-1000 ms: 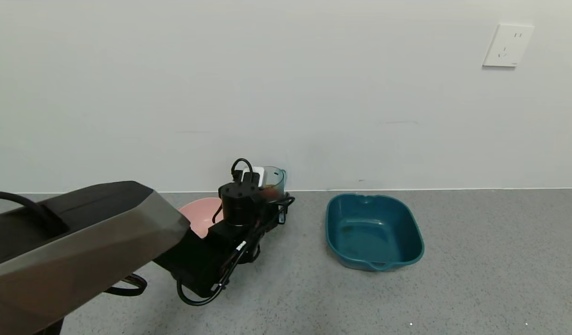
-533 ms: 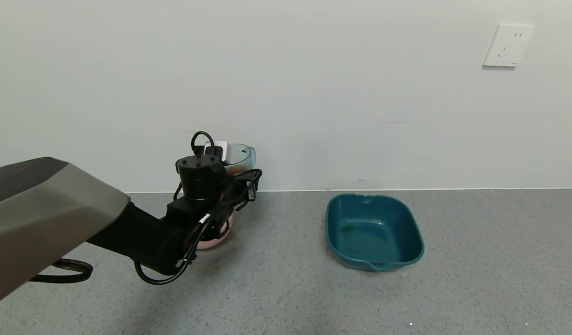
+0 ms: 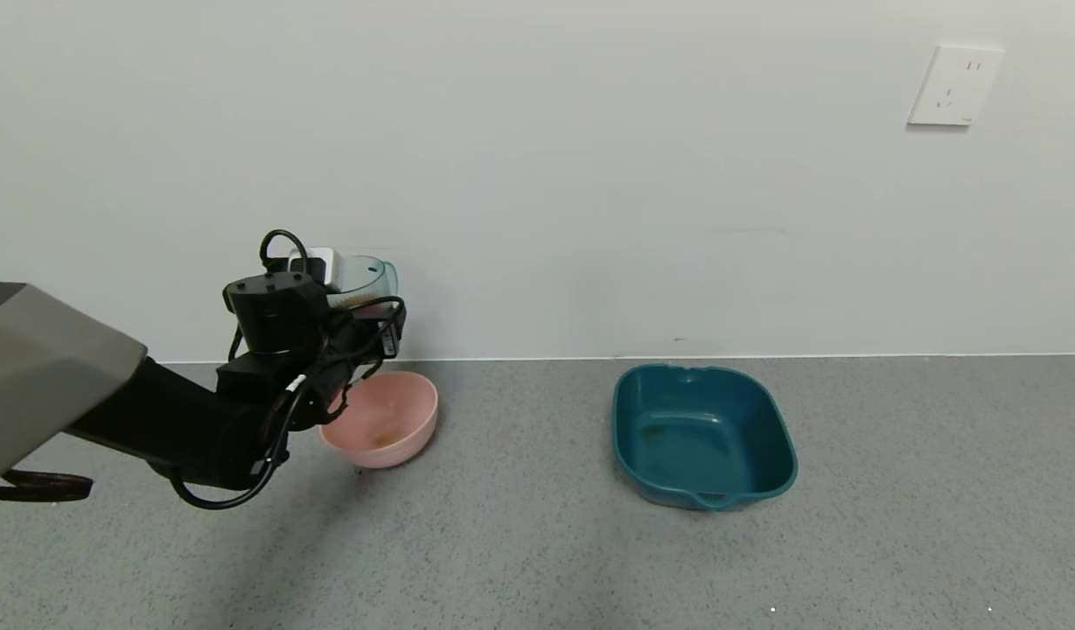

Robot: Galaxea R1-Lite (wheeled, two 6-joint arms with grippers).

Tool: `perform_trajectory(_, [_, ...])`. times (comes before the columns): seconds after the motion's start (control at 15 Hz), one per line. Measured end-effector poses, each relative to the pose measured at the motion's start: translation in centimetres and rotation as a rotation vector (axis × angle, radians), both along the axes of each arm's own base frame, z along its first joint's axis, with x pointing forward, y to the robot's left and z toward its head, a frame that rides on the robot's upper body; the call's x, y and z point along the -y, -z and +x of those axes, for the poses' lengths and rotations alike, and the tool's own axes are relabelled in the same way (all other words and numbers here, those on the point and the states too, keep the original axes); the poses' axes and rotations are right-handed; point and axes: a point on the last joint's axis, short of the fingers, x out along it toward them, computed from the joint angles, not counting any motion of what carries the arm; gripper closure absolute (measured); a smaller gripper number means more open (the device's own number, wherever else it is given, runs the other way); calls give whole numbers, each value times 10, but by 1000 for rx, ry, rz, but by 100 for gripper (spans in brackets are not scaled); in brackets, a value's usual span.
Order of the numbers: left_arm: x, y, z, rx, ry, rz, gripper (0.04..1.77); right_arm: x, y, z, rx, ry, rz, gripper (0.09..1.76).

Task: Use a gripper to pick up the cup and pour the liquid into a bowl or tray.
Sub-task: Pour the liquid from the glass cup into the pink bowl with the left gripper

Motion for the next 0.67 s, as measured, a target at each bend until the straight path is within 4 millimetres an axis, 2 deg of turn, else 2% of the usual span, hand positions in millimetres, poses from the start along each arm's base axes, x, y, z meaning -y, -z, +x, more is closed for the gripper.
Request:
perform_trajectory(0.33, [-47,3,3,-13,-47,28,47,0,0,0,0,0,0,14])
perform_trajectory(0.67, [-84,6,4,-24,-77,71,47,0,0,0,0,0,0,14])
